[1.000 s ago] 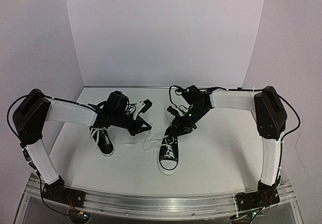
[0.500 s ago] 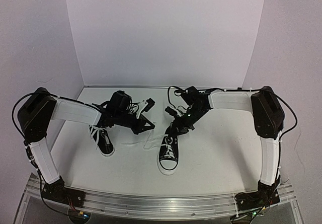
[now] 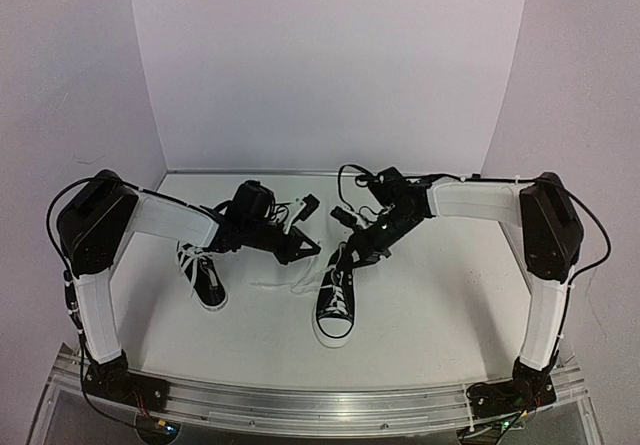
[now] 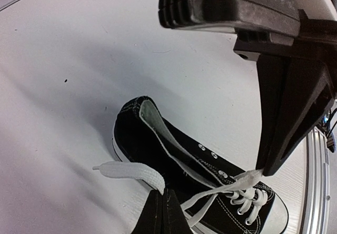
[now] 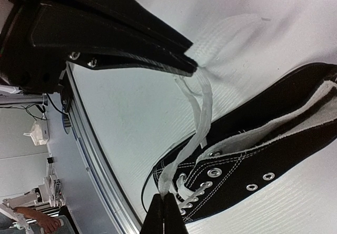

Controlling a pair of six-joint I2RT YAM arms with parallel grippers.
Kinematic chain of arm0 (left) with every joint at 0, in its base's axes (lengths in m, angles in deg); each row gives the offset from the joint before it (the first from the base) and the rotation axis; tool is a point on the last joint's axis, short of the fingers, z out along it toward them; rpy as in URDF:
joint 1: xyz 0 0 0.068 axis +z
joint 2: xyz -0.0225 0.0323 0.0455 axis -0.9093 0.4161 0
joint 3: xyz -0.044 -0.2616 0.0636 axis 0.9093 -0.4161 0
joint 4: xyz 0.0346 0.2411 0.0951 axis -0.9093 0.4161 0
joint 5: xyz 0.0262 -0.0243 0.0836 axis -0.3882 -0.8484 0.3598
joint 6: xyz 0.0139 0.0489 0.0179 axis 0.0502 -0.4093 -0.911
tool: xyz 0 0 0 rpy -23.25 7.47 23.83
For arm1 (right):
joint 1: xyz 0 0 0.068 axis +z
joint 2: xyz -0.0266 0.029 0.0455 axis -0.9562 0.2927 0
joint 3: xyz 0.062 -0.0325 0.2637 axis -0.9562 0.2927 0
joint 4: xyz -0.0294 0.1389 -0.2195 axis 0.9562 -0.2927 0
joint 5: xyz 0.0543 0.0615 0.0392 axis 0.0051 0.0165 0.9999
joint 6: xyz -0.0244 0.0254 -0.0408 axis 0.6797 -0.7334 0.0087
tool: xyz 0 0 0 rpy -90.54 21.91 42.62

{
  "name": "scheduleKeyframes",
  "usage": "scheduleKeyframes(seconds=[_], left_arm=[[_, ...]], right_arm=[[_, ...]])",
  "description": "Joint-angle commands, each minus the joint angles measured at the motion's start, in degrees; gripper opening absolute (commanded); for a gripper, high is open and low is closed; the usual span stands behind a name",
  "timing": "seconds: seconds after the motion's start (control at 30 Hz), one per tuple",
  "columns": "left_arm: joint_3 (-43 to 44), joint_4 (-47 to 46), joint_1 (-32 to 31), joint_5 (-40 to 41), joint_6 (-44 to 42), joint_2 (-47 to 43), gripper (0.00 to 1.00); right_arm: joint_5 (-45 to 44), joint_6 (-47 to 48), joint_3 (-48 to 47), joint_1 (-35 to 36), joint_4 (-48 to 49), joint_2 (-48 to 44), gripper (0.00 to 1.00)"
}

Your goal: Tie the shoes

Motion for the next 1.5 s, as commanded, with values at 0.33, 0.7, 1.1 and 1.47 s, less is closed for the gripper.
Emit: scheduleKeyframes(seconds=[0.33,0.7,1.1,1.47], left_arm=[[1.7,-1.9,-3.9,-7.5,-6.6,2.9,0.0],[0.5,3.6,-6.7,-14.7,-14.3,1.7,0.0],[1.4,4.5,-8.1,-14.2,-15.8,2.1,0.0],[0.4,-0.8,-8.1,-13.1,-12.7,3.5,0.0]], right_arm=[[2.2,2.3,1.3,1.1,2.0,-2.2,0.0],[2.5,2.6,0.5,1.1,1.8,-1.3,0.0],[2.0,1.2,-0.4,1.0,1.8,-0.5,0.22],[-0.8,-6.5,9.6,-2.2,3.3,-9.1,0.55]])
